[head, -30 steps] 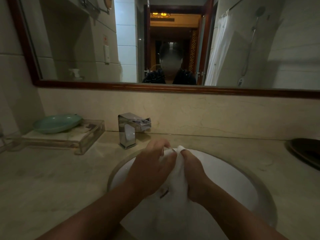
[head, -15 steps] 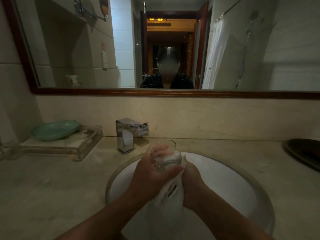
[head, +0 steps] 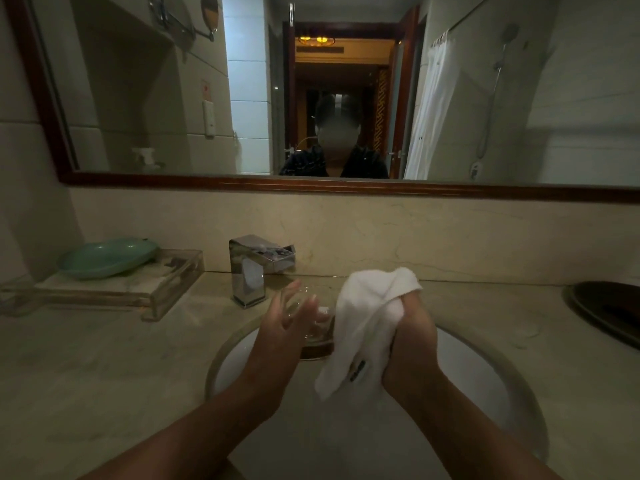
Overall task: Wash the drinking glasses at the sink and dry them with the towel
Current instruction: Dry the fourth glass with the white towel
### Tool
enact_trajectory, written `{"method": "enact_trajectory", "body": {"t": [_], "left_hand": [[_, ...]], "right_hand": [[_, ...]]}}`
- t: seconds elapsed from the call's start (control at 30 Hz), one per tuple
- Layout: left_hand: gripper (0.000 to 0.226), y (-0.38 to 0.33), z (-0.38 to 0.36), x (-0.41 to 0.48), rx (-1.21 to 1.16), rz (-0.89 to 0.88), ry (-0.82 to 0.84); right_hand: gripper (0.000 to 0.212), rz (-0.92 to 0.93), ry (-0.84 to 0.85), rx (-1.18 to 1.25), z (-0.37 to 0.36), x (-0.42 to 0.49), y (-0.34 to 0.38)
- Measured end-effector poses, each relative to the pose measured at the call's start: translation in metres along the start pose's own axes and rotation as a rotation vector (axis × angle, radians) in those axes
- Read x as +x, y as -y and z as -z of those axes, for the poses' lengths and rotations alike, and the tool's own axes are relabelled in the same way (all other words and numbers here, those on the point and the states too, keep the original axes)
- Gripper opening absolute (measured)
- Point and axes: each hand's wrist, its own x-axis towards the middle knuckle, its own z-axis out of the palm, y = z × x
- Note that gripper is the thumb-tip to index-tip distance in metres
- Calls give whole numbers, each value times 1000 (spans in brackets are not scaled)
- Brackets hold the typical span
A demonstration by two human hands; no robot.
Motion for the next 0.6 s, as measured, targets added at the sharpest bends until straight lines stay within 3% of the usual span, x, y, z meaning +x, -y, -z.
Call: {"method": "enact_trajectory", "body": {"t": [0.1, 0.2, 0.23, 0.3, 0.33, 0.4, 0.5, 0.53, 0.6], "left_hand": [[86, -1, -3, 0, -160, 55, 17], [76, -3, -2, -4, -159, 22, 105], [72, -3, -1, -4, -137, 0, 139], [65, -7, -1, -7, -141, -33, 144], [64, -9, -2, -9, -151, -53, 127], [54, -11, -7, -13, -105, -92, 83], [18, -16, -12, -16, -43, -89, 47], [18, -15, -12, -15, -34, -77, 36], [42, -15, -13, -14, -4, -66, 13]], "right_hand": [[31, 32, 98, 10, 0, -2, -7], [12, 224, 298, -295, 6, 1, -10], [22, 265, 352, -403, 0, -3, -15], [77, 376, 394, -579, -3, -7, -28], [91, 387, 385, -656, -3, -8, -31], [77, 499, 344, -737, -6, -11, -34], [54, 546, 336, -761, -16, -15, -29], [51, 551, 325, -723, -18, -14, -31], [56, 511, 298, -588, -20, -12, -37]]}}
